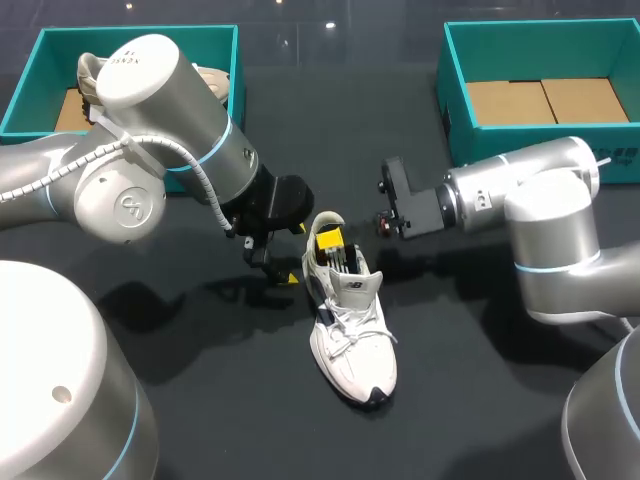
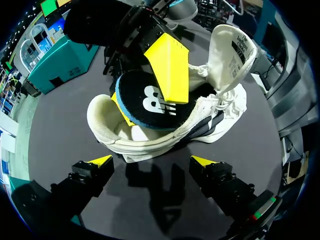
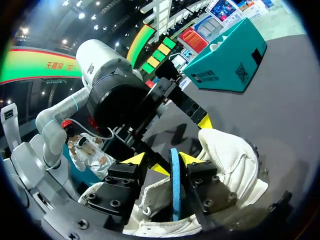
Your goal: Take the shoe out of the shoebox, open the shoe tongue, remove and reinsert the insole, then place the shoe into the shoebox
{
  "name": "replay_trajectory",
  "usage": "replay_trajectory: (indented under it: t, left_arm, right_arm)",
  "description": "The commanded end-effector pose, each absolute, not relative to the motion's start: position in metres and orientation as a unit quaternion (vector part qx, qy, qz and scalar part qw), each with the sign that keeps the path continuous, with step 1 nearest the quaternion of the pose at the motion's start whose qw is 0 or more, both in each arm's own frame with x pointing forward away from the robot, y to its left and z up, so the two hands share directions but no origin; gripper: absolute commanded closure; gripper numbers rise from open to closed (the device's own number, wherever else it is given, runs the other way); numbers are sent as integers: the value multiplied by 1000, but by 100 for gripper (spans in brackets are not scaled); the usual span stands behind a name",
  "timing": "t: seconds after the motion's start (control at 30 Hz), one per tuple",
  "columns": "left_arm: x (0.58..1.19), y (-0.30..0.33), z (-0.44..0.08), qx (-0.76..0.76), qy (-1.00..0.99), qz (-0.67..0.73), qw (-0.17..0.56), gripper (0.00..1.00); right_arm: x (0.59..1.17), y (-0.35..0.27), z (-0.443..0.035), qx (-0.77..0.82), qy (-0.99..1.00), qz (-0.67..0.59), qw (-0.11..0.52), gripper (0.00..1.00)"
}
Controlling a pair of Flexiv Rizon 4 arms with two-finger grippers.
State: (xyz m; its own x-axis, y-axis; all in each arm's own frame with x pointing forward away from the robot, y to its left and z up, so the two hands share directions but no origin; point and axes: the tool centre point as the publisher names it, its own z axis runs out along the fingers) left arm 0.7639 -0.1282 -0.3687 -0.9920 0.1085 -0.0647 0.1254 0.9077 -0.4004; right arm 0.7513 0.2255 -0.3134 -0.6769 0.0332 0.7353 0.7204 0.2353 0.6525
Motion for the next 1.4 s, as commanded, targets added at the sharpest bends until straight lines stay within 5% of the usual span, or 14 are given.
replay_trajectory:
  t: [0.03,0.07,0.1,0.73,0.77,0.83,0.87,0.97,1.4]
  left_arm:
    - [764,-128,-369,60,977,-206,21,0]
    - [764,-128,-369,60,977,-206,21,0]
    - [764,-128,-369,60,977,-206,21,0]
    - [764,-128,-369,60,977,-206,21,0]
    - [764,-128,-369,60,977,-206,21,0]
    - [764,-128,-369,60,977,-206,21,0]
    - [764,-128,-369,60,977,-206,21,0]
    - [764,-128,-368,60,976,-207,22,0]
    - [766,-116,-361,54,977,-202,34,0]
  right_arm:
    - [759,226,-311,-258,-728,-555,310,76]
    - [759,226,-311,-259,-727,-555,311,94]
    - [759,227,-312,-261,-725,-555,313,100]
    - [739,210,-342,-319,-703,-546,324,100]
    - [740,210,-339,-316,-705,-547,321,96]
    - [742,210,-332,-310,-710,-548,315,59]
    - [743,210,-330,-306,-713,-548,313,48]
    - [745,211,-335,-297,-722,-544,306,34]
    - [751,214,-318,-285,-748,-527,285,42]
